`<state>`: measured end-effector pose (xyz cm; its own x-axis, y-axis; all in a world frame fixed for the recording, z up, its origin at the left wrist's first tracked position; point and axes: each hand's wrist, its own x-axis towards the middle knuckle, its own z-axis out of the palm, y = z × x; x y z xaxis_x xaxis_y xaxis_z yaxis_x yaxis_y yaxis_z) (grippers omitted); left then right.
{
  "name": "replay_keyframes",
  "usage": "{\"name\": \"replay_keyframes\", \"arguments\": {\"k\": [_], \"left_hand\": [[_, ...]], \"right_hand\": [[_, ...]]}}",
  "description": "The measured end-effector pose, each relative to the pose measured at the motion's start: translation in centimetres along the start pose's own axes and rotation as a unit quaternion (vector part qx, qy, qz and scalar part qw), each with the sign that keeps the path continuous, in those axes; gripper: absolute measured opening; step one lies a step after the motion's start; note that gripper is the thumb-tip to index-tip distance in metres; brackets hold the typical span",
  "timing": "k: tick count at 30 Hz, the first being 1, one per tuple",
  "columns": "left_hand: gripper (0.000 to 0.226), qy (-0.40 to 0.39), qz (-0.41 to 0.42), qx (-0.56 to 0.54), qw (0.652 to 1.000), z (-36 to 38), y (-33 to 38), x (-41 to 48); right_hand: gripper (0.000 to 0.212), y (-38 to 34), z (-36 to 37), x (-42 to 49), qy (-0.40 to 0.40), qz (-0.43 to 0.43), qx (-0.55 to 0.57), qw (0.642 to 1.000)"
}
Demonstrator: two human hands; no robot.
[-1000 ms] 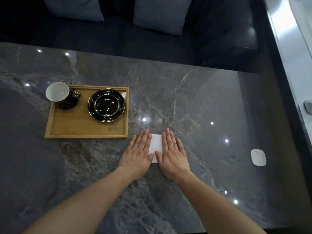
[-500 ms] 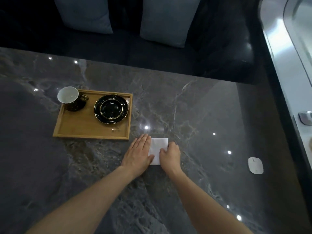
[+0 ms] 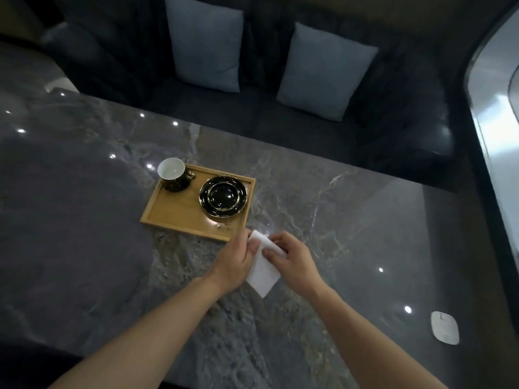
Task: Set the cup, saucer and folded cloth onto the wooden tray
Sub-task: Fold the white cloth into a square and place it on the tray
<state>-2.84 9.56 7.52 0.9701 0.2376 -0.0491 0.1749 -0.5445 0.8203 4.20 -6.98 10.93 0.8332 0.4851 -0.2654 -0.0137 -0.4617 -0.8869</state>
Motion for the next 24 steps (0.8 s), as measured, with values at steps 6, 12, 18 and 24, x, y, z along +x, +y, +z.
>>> {"name": "replay_keyframes", "arguments": {"k": [6, 12, 18, 24], "left_hand": [[0.027, 0.124, -0.097, -0.062, 0.986, -4.1, -1.0, -0.1], [0.017, 0.206, -0.163, -0.049, 0.964, -8.3, -5.0, 0.4], [0.024, 0.11, -0.24, -0.025, 0.964, -13.8, -10.6, 1.7], [0.033, 0.005, -0.233, -0.007, 0.973, -18.4, -14.4, 4.5]], "right_hand": [[0.017, -3.4, 4.3, 1.6, 0.078, 0.067, 0.117, 0.988], [0.02, -4.8, 12.6, 2.8, 0.072, 0.125, 0.045, 0.989], [0.013, -6.8, 19.9, 5.7, 0.085, 0.113, -0.003, 0.99], [0.011, -7.5, 24.3, 10.3, 0.128, 0.113, -0.046, 0.984]]}}
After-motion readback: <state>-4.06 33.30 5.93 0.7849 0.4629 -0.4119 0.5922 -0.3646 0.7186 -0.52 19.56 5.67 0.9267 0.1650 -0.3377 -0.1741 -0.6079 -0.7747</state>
